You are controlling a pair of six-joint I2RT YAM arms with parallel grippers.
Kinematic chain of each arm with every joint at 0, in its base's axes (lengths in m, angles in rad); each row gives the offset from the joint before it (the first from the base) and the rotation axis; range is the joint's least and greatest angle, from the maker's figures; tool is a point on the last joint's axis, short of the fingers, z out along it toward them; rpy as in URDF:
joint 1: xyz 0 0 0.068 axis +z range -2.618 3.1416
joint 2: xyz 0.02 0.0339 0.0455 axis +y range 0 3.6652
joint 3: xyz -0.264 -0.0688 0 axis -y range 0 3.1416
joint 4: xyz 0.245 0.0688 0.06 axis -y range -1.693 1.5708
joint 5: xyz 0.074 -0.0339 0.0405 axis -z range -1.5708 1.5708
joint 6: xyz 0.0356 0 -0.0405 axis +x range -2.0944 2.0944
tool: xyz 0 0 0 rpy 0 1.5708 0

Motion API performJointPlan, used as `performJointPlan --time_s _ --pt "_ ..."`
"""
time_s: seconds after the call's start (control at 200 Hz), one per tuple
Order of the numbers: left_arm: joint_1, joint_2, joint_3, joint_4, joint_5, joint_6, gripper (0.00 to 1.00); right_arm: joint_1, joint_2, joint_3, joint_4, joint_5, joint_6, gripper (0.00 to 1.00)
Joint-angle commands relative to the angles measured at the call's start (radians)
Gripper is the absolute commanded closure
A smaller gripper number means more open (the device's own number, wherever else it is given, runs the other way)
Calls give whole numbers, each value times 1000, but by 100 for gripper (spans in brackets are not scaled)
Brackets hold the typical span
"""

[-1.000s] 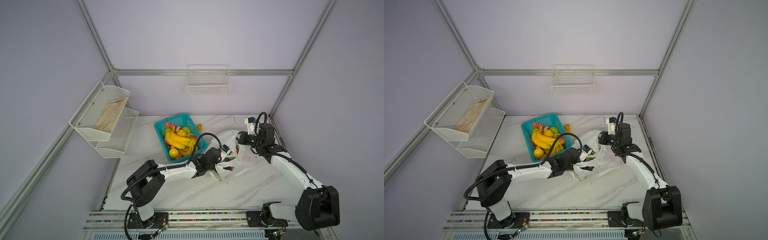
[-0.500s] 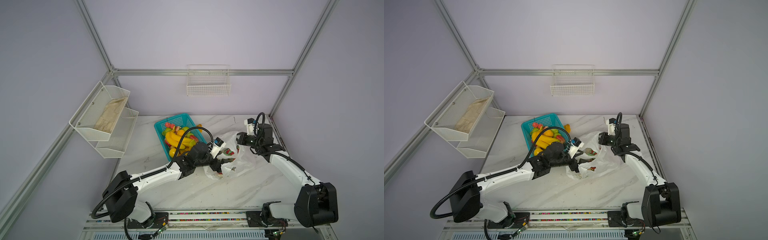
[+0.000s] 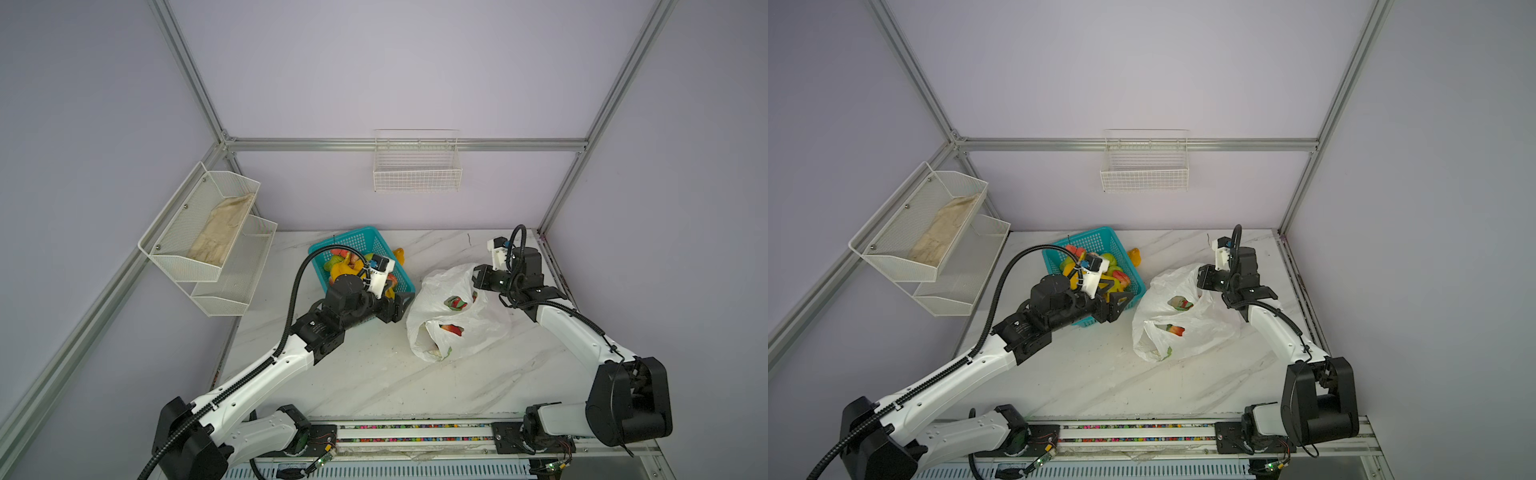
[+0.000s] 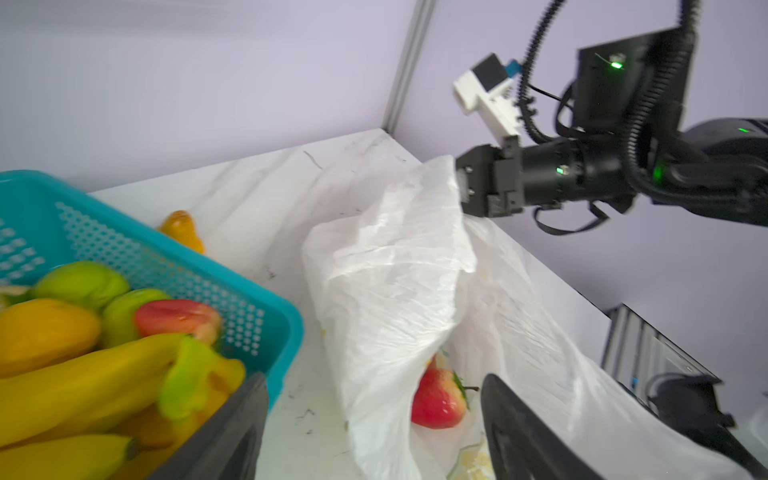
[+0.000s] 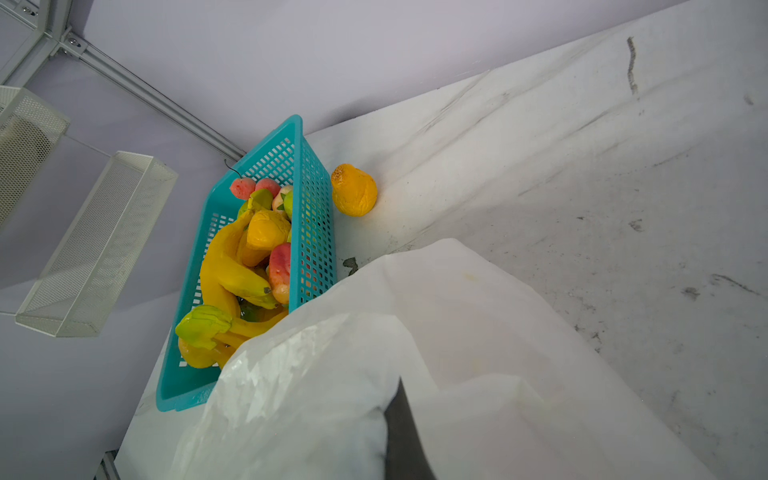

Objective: Place the fake fruits into the plastic bag and tie a complex knot
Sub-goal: 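Withdraw the left gripper from the bag to above the teal basket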

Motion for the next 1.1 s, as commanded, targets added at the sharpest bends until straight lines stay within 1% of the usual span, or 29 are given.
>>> performJointPlan --time_s 0.0,0.07,0.135,0.225,0.34,0.485,0.5,0.545,0.605,0.62,0.675,0.795,0.88,1.095 --pt "72 -50 -14 -175 -203 -63 21 -1 1 28 14 18 -25 100" --pt "118 -50 20 -286 -267 -48 20 -2 -3 21 20 18 -27 100" --pt "150 -33 56 -367 -290 -22 19 -2 -2 21 20 18 -30 100" --pt "167 13 105 -449 -314 19 18 -1 -1 19 24 15 -30 100" --pt "180 110 167 -503 -313 59 18 -2 -4 12 32 -3 -32 100" --pt "189 232 254 -549 -354 81 22 -1 -22 3 37 -7 -37 100" --pt "190 246 263 -553 -357 106 22 -2 -24 3 37 -10 -38 100" --pt "195 277 288 -566 -363 120 23 -1 -29 0 38 -12 -39 100" --pt "201 308 318 -590 -378 134 24 -1 -34 -7 42 -12 -39 100" --pt "203 341 326 -596 -380 138 24 -1 -34 -7 41 -12 -38 100" --pt "209 377 350 -619 -396 146 23 -1 -34 -8 41 -14 -39 100" --pt "223 426 383 -639 -389 171 21 -2 -34 -9 43 -14 -40 100" --pt "238 459 410 -657 -349 188 21 -1 -31 -8 44 -14 -40 100" --pt "251 533 453 -693 -305 207 21 -1 -31 -11 40 -6 -44 100"
